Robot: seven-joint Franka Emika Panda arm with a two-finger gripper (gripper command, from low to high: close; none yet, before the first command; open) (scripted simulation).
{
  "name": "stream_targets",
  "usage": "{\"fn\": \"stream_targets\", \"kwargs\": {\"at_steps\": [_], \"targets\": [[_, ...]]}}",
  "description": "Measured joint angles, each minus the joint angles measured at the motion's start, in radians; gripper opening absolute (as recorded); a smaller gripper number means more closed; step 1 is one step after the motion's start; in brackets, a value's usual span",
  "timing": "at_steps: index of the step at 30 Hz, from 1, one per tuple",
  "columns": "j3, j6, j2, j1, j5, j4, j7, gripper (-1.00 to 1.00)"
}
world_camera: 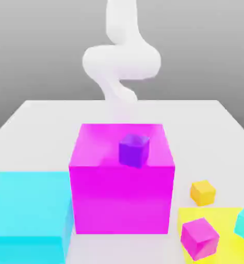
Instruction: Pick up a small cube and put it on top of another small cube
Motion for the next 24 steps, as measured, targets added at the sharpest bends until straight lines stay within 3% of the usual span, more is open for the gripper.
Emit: {"fn": "stream_targets", "kwargs": {"at_steps": [9, 15, 20, 24], "targets": [[0.156, 0.224, 0.334, 0.137, 0.082, -0.213, 0.089, 0.00], [0.280, 0.374, 0.556, 0.213, 0.071, -0.354, 0.196, 0.00], [0.331, 0.499, 0.746, 0.288, -0.067, -0.457, 0.366, 0.00], [0.199, 0.609, 0.895, 0.381, -0.243, -0.442, 0.504, 0.00]]}}
